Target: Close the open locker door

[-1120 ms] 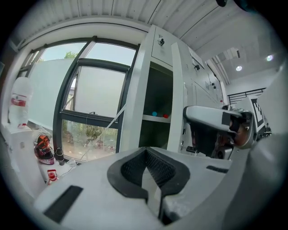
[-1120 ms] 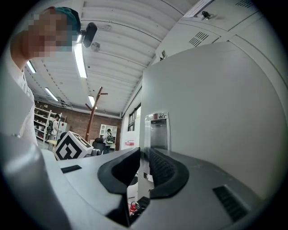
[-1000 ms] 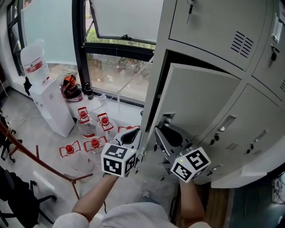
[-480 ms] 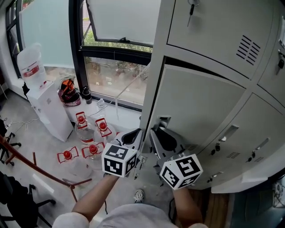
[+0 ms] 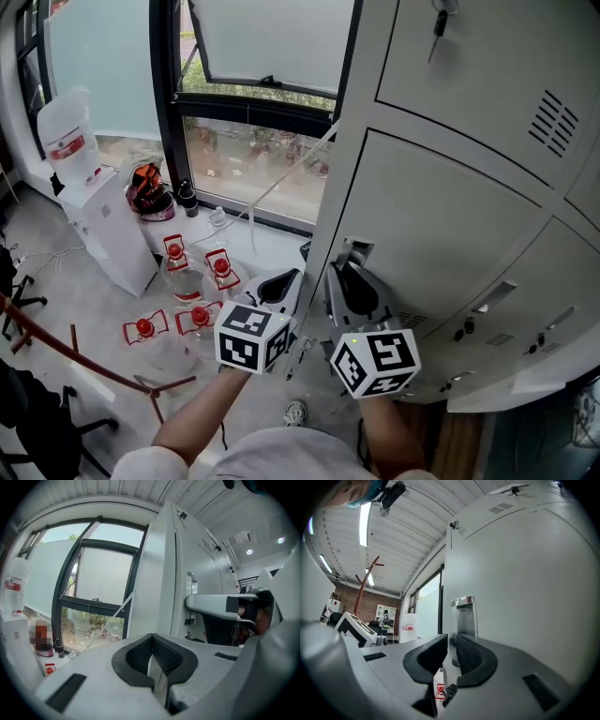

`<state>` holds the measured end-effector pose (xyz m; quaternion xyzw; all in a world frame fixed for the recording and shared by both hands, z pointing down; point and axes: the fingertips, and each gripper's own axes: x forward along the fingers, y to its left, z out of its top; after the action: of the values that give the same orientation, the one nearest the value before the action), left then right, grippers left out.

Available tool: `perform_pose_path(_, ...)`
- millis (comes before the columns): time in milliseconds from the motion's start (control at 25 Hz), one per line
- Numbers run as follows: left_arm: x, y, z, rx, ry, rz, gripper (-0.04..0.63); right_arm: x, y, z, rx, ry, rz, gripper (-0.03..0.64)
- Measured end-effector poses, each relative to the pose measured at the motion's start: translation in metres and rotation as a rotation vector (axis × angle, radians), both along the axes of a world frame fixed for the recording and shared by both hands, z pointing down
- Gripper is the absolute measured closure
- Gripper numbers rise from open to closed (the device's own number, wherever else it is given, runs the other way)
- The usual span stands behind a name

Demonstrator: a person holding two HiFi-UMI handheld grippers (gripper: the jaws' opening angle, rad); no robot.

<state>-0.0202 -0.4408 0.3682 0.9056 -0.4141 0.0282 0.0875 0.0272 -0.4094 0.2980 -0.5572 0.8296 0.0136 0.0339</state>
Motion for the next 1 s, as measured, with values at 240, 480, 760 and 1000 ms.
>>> perform_pose_path(240, 0.006, -0.006, -0.010, 0.019, -0.003, 0.022, 0.591, 0.003, -0.013, 0.000, -0.011, -0.003, 0.047, 0.577)
perform_pose_path(480, 0.007, -0.008, -0.011, 0.020, -0.004, 0.030, 0.591, 0.004, -0.015, 0.001, 0.001, 0.007, 0.073, 0.577)
perform_pose_path(760, 0.006, -0.005, -0.012, 0.020, -0.003, 0.032, 0.591, 0.004, -0.016, 0.001, -0.003, 0.042, 0.098, 0.577)
perform_pose_path(1000, -0.001, 0.001, -0.007, 0.013, -0.010, 0.018, 0.591, 0.005, -0.015, 0.002, 0.033, 0.101, 0.150, 0.574)
